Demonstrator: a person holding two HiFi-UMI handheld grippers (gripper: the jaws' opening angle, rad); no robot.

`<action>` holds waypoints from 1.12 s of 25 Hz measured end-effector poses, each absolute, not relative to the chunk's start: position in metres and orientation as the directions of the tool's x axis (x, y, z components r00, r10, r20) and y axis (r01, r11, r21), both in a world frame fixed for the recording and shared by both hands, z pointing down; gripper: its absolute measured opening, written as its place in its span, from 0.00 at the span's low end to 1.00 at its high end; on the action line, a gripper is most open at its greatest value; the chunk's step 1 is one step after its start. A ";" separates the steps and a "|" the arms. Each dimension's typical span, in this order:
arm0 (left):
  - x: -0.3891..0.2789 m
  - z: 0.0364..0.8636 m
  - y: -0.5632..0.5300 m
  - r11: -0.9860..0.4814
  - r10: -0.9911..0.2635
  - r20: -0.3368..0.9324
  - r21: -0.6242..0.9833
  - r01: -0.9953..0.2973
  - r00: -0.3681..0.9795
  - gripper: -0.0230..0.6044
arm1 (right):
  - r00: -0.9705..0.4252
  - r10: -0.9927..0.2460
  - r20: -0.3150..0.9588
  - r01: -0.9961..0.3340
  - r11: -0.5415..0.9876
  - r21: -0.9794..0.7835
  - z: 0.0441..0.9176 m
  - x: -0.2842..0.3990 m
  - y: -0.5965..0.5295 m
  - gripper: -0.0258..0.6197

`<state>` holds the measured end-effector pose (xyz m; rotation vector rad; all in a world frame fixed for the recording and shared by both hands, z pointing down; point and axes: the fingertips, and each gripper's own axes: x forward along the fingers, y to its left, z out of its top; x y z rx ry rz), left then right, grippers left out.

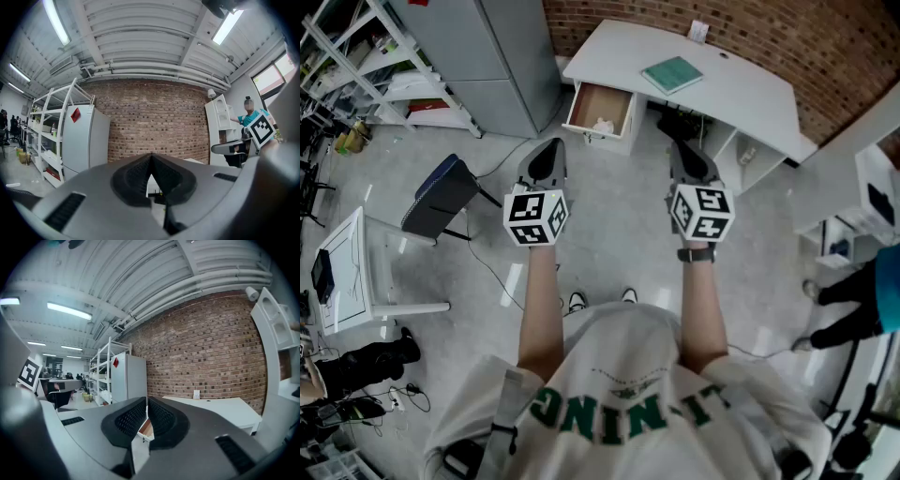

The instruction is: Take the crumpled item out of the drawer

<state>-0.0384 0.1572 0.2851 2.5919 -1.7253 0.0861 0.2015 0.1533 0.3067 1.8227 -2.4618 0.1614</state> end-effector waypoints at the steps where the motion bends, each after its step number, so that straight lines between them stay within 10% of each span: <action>1: -0.034 0.285 0.158 -0.386 -0.921 0.059 -0.008 -0.922 0.385 0.02 | -0.298 -0.947 0.121 -0.955 0.295 -0.041 0.307 0.204 0.154 0.07; 28: -0.002 0.316 0.069 -0.397 -0.914 0.092 0.001 -0.918 0.395 0.02 | -0.376 -0.915 0.147 -0.925 0.359 -0.126 0.341 0.213 0.066 0.06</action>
